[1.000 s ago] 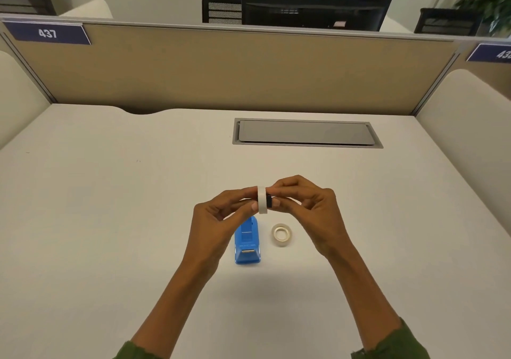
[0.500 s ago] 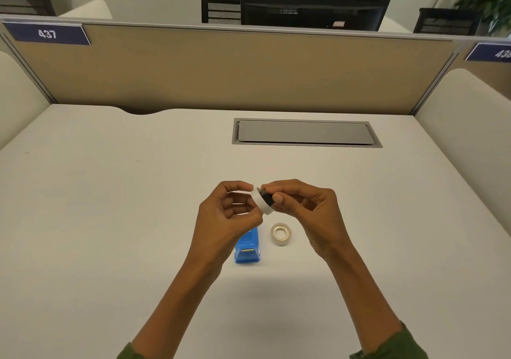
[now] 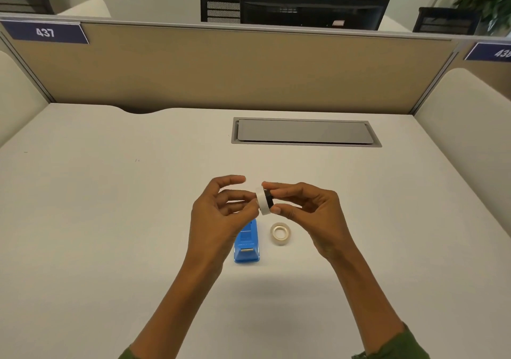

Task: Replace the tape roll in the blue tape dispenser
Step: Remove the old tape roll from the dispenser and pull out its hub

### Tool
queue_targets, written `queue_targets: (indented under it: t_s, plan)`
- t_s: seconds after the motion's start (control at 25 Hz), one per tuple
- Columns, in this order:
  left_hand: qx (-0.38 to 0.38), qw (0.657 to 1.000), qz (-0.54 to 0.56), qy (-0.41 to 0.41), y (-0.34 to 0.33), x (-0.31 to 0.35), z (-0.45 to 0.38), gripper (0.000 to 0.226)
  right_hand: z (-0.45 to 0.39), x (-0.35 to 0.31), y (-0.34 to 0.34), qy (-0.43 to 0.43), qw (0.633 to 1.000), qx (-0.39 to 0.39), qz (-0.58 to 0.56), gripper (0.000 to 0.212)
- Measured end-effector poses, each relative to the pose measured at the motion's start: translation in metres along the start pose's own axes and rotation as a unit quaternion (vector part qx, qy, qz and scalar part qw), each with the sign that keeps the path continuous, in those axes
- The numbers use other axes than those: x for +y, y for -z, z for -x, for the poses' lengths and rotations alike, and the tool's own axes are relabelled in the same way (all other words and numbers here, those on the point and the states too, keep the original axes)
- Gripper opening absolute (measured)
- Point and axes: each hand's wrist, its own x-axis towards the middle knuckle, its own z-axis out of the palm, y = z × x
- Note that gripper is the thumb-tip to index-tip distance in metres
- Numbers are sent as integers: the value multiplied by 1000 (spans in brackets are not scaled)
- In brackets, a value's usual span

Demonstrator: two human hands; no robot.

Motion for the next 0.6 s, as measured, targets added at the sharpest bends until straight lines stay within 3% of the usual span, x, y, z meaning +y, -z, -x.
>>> queue_targets:
  t_s: [0.2,0.32,0.6]
  plan:
    - [1,998,-49,-25,-3,0,-3,44,-3,-8,2,-13,994,-87,58,63]
    - [-8,997,-72,-41,-5,0,-4,47,-4,-8,-2,11,988,-80,131,50]
    - [-11,998,-56,-34,-8,-1,-5,41,-2,-15,1,10,993,-57,103,45]
